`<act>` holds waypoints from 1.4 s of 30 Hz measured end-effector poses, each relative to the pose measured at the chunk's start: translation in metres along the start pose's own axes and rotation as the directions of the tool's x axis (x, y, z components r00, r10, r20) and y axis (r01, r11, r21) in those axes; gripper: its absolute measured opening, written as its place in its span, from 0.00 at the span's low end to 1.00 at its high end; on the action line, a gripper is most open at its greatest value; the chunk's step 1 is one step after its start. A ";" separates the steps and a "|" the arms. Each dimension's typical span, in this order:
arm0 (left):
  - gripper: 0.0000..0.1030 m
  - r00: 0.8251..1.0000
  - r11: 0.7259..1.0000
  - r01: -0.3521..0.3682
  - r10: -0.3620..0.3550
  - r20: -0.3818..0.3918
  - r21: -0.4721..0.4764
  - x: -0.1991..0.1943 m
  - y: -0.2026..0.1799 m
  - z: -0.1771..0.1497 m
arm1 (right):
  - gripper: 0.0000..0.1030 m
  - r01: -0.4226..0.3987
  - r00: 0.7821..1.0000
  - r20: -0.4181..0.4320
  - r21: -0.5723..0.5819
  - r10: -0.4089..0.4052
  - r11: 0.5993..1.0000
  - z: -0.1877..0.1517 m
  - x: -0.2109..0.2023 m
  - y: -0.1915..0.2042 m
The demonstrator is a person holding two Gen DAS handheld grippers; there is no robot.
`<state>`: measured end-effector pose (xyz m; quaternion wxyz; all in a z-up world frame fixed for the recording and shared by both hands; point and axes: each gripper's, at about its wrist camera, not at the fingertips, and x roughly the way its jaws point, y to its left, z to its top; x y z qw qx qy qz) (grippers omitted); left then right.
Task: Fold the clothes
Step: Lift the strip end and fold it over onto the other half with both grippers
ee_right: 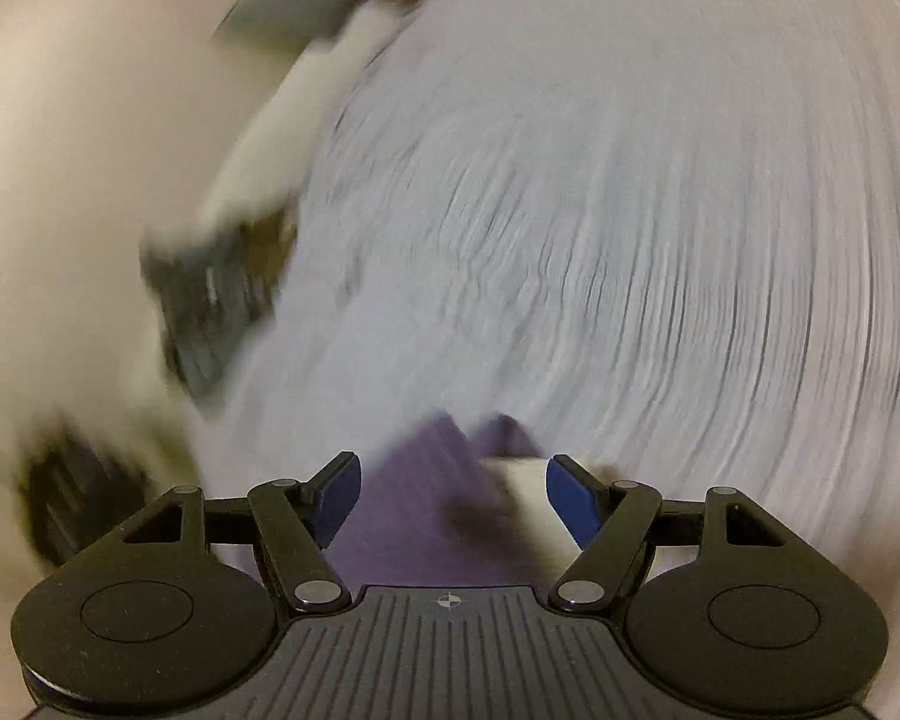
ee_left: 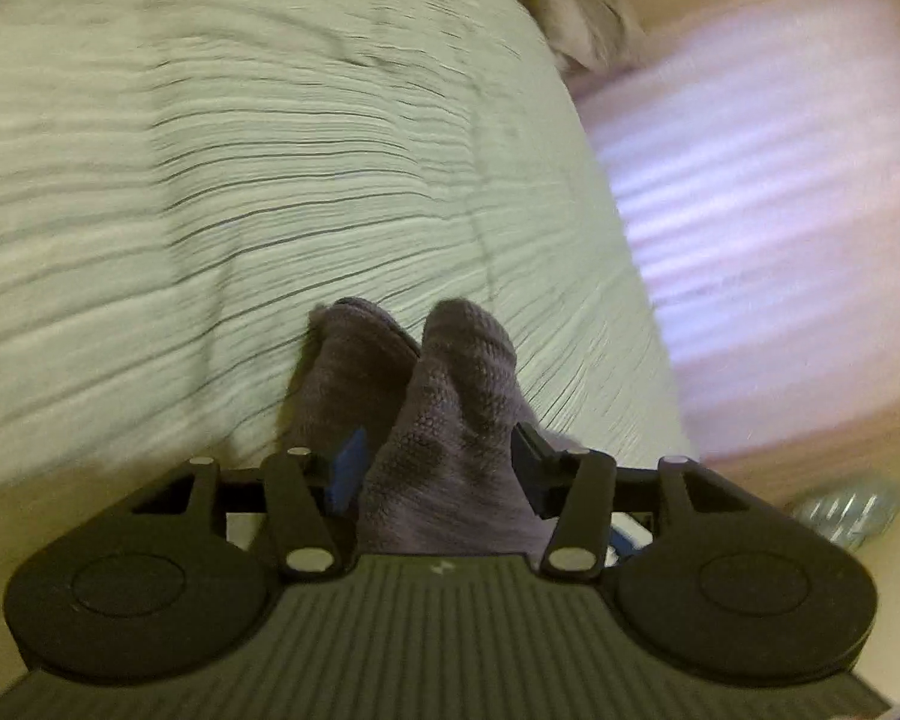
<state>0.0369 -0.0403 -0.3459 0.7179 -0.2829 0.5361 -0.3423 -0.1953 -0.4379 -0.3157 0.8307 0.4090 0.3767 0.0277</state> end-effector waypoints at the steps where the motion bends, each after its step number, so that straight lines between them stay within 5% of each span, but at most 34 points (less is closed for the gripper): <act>1: 0.46 1.000 0.999 -0.011 0.011 -0.001 0.040 0.004 -0.002 -0.001 | 0.70 0.033 0.999 -0.029 -0.094 -0.035 0.995 -0.003 0.006 0.006; 5: 0.42 0.999 0.983 -0.048 0.049 -0.004 0.175 0.019 -0.009 -0.006 | 0.70 0.000 0.997 -0.080 -0.246 -0.020 0.969 -0.015 0.041 0.014; 7: 0.20 0.999 0.987 -0.018 0.022 -0.025 0.158 0.027 -0.009 -0.007 | 0.66 -0.047 0.997 -0.072 -0.209 0.032 0.977 -0.014 0.059 0.014; 8: 0.12 0.999 0.990 0.007 -0.002 -0.036 0.143 0.028 -0.008 -0.007 | 0.31 -0.064 0.996 -0.074 -0.193 0.051 0.979 -0.015 0.060 0.017; 11: 0.08 0.997 0.997 0.074 -0.074 -0.001 0.029 0.018 0.001 -0.004 | 0.15 -0.048 0.998 -0.040 -0.167 0.042 0.985 -0.016 0.058 0.019; 13: 0.07 0.992 0.992 0.121 -0.120 0.028 -0.046 0.011 0.008 -0.002 | 0.14 -0.019 1.000 0.011 -0.164 0.021 0.986 -0.008 0.047 0.020; 18: 0.08 0.999 0.982 0.022 -0.016 0.030 -0.190 0.029 0.037 -0.004 | 0.14 0.094 0.995 0.003 -0.180 -0.095 0.979 -0.004 0.067 0.018; 21: 0.13 0.999 0.989 0.002 0.003 0.032 -0.145 0.024 0.030 -0.001 | 0.17 0.140 0.989 -0.021 -0.195 -0.147 0.971 -0.009 0.089 0.021; 25: 0.40 0.999 0.997 -0.023 0.026 0.036 -0.070 0.019 0.018 0.006 | 0.44 0.103 0.994 -0.033 -0.135 -0.108 0.986 -0.003 0.081 0.016; 29: 0.40 1.000 1.000 0.005 -0.005 0.025 0.003 0.033 0.009 0.022 | 0.44 0.036 0.999 -0.021 -0.089 -0.038 0.995 0.008 0.073 0.007; 30: 0.31 1.000 1.000 0.021 -0.022 0.018 0.013 0.041 0.008 0.025 | 0.44 0.018 0.999 -0.039 -0.086 -0.021 0.996 0.009 0.079 0.008; 31: 0.19 0.999 0.999 0.033 -0.033 0.019 -0.004 0.045 0.008 0.027 | 0.32 -0.001 0.998 -0.058 -0.083 -0.004 0.997 0.011 0.085 0.009; 32: 0.18 0.999 0.999 0.045 -0.044 0.021 -0.022 0.048 0.008 0.029 | 0.11 0.019 0.998 -0.055 -0.108 -0.025 0.994 0.010 0.088 0.012; 37: 0.15 0.997 0.995 0.038 -0.031 0.076 -0.091 0.044 0.021 0.027 | 0.08 0.095 0.994 0.064 -0.179 -0.084 0.979 0.012 0.079 0.024; 40: 0.17 0.998 0.988 -0.012 0.022 0.061 -0.157 0.057 0.037 0.021 | 0.08 0.210 0.978 0.027 -0.167 -0.209 0.963 0.006 0.099 0.017; 42: 0.18 0.995 0.992 -0.065 0.072 0.065 -0.108 0.052 0.025 0.020 | 0.08 0.270 0.962 0.006 -0.169 -0.273 0.948 0.003 0.115 0.015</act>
